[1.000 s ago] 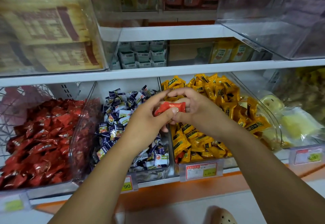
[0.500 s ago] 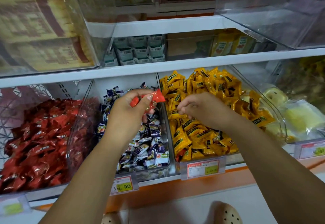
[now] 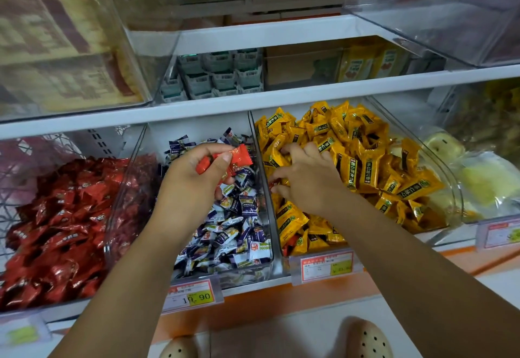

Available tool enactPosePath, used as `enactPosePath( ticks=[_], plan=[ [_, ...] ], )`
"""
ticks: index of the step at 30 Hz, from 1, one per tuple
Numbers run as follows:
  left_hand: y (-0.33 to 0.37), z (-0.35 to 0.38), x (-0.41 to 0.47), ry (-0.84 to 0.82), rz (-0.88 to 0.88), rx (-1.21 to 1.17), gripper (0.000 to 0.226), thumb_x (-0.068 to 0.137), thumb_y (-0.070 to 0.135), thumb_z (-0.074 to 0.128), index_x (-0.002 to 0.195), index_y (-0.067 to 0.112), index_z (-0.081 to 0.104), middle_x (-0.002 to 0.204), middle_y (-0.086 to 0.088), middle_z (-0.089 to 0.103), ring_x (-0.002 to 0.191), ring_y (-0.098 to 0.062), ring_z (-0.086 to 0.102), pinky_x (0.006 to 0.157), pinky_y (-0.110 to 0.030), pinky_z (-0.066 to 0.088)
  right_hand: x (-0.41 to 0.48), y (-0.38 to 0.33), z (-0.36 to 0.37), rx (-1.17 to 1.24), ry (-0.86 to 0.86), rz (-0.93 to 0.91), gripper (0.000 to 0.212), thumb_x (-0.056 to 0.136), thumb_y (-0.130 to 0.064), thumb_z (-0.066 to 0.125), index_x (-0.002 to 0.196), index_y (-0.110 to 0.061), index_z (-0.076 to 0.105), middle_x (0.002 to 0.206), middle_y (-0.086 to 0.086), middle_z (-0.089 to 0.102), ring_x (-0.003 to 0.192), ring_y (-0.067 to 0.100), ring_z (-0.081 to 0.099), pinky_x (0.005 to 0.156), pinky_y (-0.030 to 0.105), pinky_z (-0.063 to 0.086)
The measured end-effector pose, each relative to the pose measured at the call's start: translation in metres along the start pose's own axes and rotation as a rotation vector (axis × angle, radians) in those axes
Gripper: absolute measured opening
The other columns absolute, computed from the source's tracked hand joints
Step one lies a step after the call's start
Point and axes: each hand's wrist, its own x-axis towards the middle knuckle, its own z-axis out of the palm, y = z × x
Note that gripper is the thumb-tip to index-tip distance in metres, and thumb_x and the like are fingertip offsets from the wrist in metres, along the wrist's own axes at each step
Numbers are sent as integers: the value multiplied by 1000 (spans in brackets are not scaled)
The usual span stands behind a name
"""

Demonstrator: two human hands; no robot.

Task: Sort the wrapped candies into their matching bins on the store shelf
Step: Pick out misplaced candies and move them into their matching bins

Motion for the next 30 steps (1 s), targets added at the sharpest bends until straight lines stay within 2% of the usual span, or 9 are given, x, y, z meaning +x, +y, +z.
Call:
enactPosePath(
  ticks=[6, 12, 16, 19, 21, 23, 26, 28, 30],
  plan=[
    [2, -3, -3, 0, -14, -3, 13, 94, 25, 58, 95, 32, 68, 61, 8, 64, 54, -8, 52, 51, -18, 46, 6, -6, 7, 44, 103, 53, 20, 92, -46, 55, 106, -44, 68, 136, -7, 42, 124, 22, 31, 95, 39, 26],
    [4, -1, -4, -74, -3, 42, 14, 94, 25, 58, 91, 33, 68, 65, 12, 62, 62, -4, 59, 56, -23, 48, -2, 12, -28, 549, 83, 105, 7, 85, -41, 68, 84, -48, 67, 129, -10, 49, 127, 17, 32, 107, 39, 27],
    [6, 10, -4, -139, 42, 78, 4, 89, 29, 64, 90, 31, 68, 62, 11, 61, 60, -5, 56, 59, -32, 47, -22, 11, -55, 785, 166, 27, 10, 86, -32, 68, 84, -41, 67, 98, -17, 64, 97, 0, 56, 80, 11, 41],
    [10, 19, -8, -209, 62, 55, 14, 77, 39, 70, 90, 33, 67, 66, 14, 61, 62, -4, 57, 57, -23, 45, -34, 3, -64, 986, 88, 23, 6, 88, -23, 67, 87, -28, 71, 81, -9, 70, 77, 4, 66, 68, 16, 52],
    [12, 24, -11, -272, 61, 58, 25, 72, 44, 69, 95, 34, 66, 70, 16, 62, 62, -2, 57, 55, -17, 45, -39, -3, -62, 1059, 87, 25, 5, 88, -18, 67, 87, -20, 71, 79, -3, 71, 73, 7, 67, 64, 17, 54],
    [12, 27, -13, -282, 81, 69, 18, 79, 38, 69, 96, 32, 66, 68, 18, 61, 61, 0, 56, 54, -14, 45, -39, -5, -61, 1108, 64, 44, 6, 90, -14, 64, 91, -16, 69, 79, 0, 72, 72, 9, 68, 62, 18, 54],
    [10, 27, -11, -194, 89, 79, 8, 87, 31, 66, 95, 32, 66, 67, 17, 62, 59, 0, 57, 52, -18, 44, -40, 10, -63, 1024, -76, 98, 10, 94, -20, 58, 103, -22, 62, 92, -3, 72, 81, 15, 68, 65, 23, 55],
    [10, 23, -9, -168, 73, 79, 6, 89, 31, 64, 94, 32, 65, 64, 18, 62, 56, 1, 56, 55, -22, 45, -43, 23, -55, 770, -282, 63, 21, 90, -26, 63, 109, -33, 60, 111, -10, 64, 98, 18, 62, 79, 32, 54],
    [10, 21, -8, -182, 71, 85, 5, 90, 30, 63, 94, 31, 65, 64, 19, 62, 55, 2, 56, 57, -21, 43, -46, 21, -39, 527, -444, -16, 33, 84, -29, 71, 114, -38, 61, 130, -12, 49, 121, 13, 42, 100, 36, 40]
  ],
)
